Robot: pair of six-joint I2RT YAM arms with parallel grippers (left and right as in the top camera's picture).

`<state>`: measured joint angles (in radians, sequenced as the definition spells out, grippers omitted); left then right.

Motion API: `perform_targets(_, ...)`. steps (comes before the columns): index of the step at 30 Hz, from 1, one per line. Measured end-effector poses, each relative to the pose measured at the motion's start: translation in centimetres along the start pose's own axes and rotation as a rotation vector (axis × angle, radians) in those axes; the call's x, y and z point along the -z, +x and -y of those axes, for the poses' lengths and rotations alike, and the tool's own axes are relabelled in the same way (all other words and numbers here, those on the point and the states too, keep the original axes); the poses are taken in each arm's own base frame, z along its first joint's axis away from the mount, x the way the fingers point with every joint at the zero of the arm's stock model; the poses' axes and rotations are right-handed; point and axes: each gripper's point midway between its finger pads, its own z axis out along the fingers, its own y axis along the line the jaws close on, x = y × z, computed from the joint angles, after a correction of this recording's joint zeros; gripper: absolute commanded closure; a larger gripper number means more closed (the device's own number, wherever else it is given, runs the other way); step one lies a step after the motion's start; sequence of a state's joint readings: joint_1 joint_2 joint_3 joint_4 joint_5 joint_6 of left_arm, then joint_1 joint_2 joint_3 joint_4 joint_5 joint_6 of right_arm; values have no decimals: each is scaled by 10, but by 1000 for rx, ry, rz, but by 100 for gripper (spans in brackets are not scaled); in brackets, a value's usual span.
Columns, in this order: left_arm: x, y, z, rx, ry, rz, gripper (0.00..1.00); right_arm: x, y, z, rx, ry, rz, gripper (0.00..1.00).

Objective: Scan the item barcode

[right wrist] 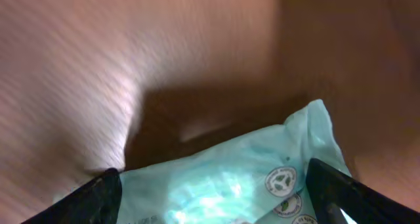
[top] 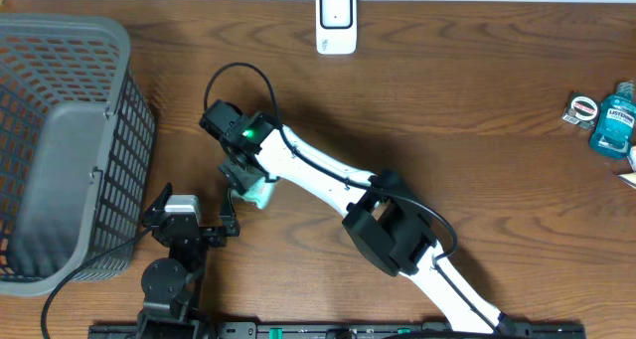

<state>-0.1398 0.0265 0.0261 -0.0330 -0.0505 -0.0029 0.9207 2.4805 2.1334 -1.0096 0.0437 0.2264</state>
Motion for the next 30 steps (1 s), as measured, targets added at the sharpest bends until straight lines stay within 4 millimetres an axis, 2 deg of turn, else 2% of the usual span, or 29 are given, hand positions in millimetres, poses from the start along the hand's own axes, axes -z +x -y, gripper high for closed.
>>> perform_targets(3, 0, 0, 0, 0, 0, 0, 2, 2, 24, 10, 15, 42, -98, 23)
perform_targets(7, 0, 0, 0, 0, 0, 0, 2, 8, 55, 31, 16, 115, -229, 18)
perform_targets(11, 0, 0, 0, 0, 0, 0, 2, 13, 66, 57, -10, 163, -290, 11)
perform_targets(12, 0, 0, 0, 0, 0, 0, 2, 15, 68, 66, -25, 176, -300, 3)
perform_targets(14, 0, 0, 0, 0, 0, 0, 2, 22, 69, 90, -102, 209, -310, 3)
perform_targets(15, 0, 0, 0, 0, 0, 0, 2, 26, 70, 94, -132, 216, -310, 5)
perform_targets(18, 0, 0, 0, 0, 0, 0, 2, 53, 76, 113, -317, 253, -311, 5)
perform_targets(21, 0, 0, 0, 0, 0, 0, 2, 90, 84, 127, -586, 308, -283, 2)
perform_targets(23, 0, 0, 0, 0, 0, 0, 2, 101, 81, 129, -717, 324, -235, 2)
perform_targets(25, 0, 0, 0, 0, 0, 0, 2, 102, 77, 126, -802, 332, -203, 2)
perform_targets(30, 0, 0, 0, 0, 0, 0, 2, 76, 68, 101, -883, 332, -162, 2)
